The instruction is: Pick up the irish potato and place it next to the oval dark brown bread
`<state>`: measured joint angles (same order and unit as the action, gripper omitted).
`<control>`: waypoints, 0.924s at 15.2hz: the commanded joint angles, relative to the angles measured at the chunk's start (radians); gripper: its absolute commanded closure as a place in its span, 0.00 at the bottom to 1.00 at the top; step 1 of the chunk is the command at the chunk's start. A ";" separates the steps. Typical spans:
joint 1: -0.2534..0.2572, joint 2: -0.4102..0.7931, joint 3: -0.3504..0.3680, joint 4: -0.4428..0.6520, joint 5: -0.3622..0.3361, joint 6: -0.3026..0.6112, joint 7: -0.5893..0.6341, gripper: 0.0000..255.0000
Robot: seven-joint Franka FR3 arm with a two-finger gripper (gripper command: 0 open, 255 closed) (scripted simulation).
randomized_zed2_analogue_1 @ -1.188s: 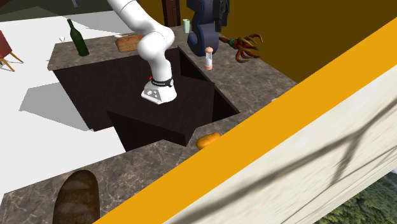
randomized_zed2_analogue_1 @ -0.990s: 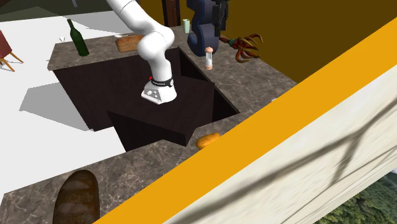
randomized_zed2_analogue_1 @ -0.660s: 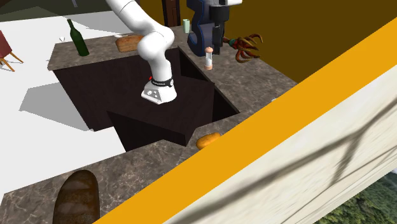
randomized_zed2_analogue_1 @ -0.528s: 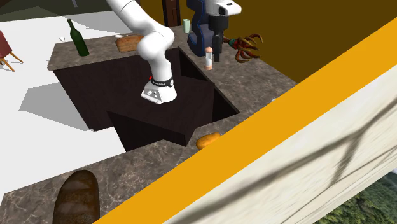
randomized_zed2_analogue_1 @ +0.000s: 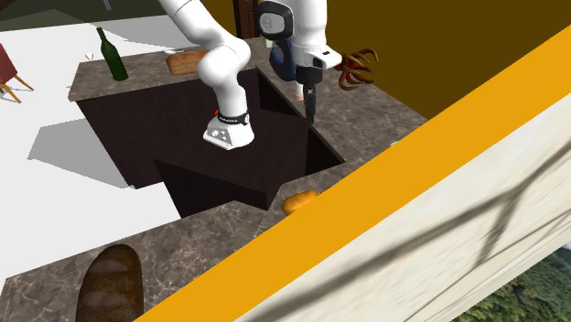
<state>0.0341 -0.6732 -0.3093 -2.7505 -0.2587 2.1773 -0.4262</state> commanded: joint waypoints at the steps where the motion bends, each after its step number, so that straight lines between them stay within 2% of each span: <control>1: 0.001 0.051 -0.042 -0.033 -0.023 0.087 -0.056 0.00; 6: 0.024 0.230 -0.150 -0.075 -0.054 0.311 -0.196 0.00; 10: 0.083 0.421 -0.252 -0.076 -0.013 0.502 -0.346 0.00; 12: 0.142 0.530 -0.311 -0.066 0.072 0.596 -0.463 0.00; 13: 0.182 0.590 -0.341 -0.059 0.151 0.641 -0.547 0.00; 14: 0.222 0.653 -0.362 -0.048 0.271 0.682 -0.660 0.00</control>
<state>0.2198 -0.0769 -0.6506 -2.8025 -0.0901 2.8131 -0.9848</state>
